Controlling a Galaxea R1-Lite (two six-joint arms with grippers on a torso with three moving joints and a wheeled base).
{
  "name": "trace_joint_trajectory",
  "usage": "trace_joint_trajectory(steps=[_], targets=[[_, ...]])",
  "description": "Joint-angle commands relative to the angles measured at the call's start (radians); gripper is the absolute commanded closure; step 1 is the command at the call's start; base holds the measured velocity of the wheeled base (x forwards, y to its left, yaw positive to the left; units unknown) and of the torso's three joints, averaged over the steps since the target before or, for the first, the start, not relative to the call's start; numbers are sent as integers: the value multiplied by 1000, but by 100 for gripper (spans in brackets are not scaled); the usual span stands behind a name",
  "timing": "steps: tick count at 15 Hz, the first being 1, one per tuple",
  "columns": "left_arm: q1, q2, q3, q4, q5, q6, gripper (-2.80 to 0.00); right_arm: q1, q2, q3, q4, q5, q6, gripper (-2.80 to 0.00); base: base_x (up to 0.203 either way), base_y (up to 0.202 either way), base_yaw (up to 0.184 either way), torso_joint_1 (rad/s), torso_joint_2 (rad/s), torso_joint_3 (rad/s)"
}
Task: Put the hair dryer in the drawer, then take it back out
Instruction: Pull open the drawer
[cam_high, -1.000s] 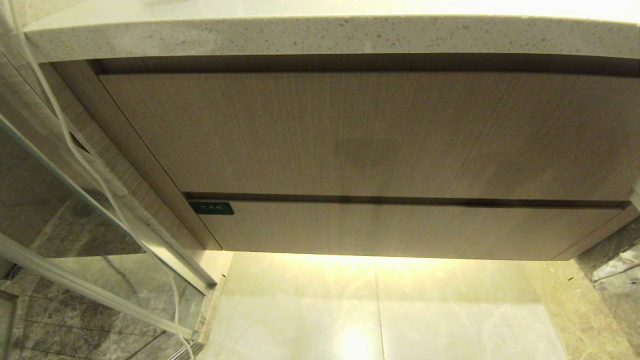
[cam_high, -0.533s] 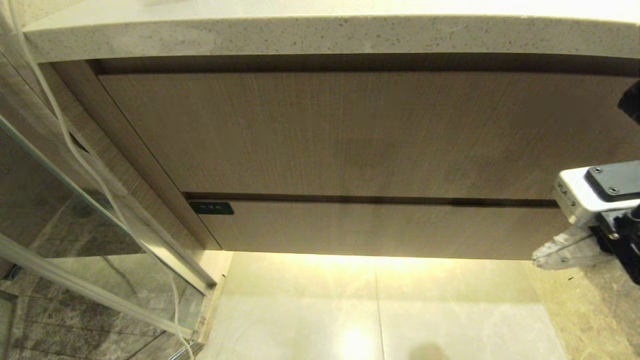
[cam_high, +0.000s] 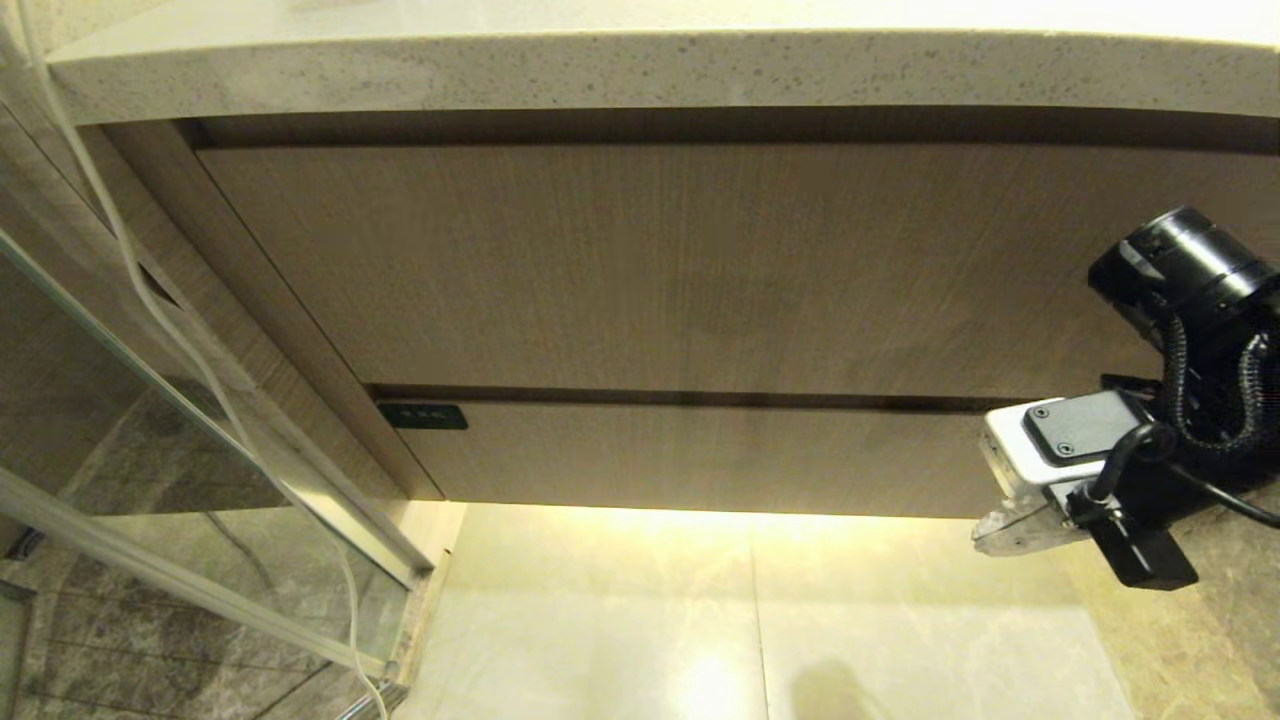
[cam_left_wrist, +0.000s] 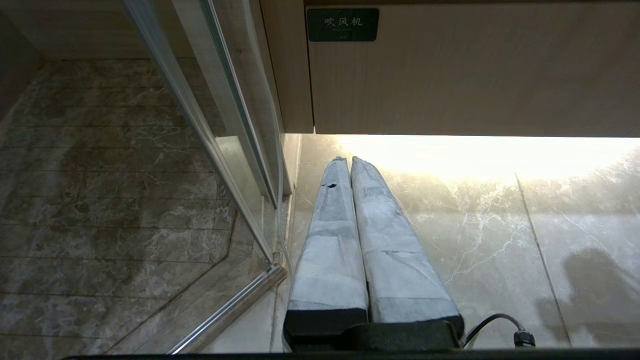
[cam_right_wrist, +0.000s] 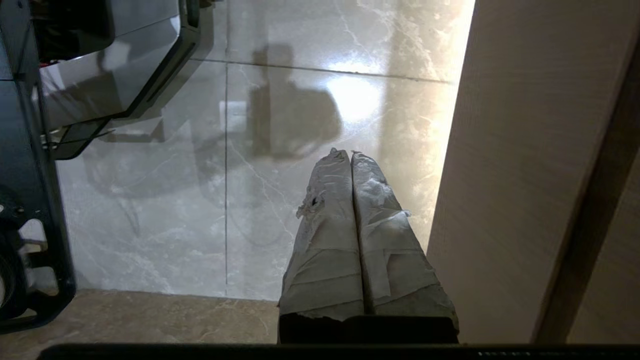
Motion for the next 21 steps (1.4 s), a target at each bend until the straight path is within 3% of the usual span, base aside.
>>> trace_joint_trajectory(steps=[1, 2, 5, 8, 11, 17, 21], targets=[[0, 0, 0, 1, 0, 0, 0, 17, 63, 42, -100, 4, -3, 0, 0, 0, 0, 0, 0, 0], [0, 0, 0, 0, 0, 0, 0, 21, 79, 78, -173, 5, -5, -280, 0, 0, 0, 0, 0, 0], [0, 0, 0, 1, 0, 0, 0, 50, 134, 163, -414, 3, 13, -280, 0, 0, 0, 0, 0, 0], [0, 0, 0, 1, 0, 0, 0, 53, 188, 163, -480, 8, 14, -280, 0, 0, 0, 0, 0, 0], [0, 0, 0, 1, 0, 0, 0, 53, 227, 192, -651, 5, 9, -280, 0, 0, 0, 0, 0, 0], [0, 0, 0, 0, 0, 0, 0, 46, 233, 240, -778, -13, 6, -280, 0, 0, 0, 0, 0, 0], [0, 0, 0, 1, 0, 0, 0, 46, 234, 350, -1016, -128, 7, -280, 0, 0, 0, 0, 0, 0]])
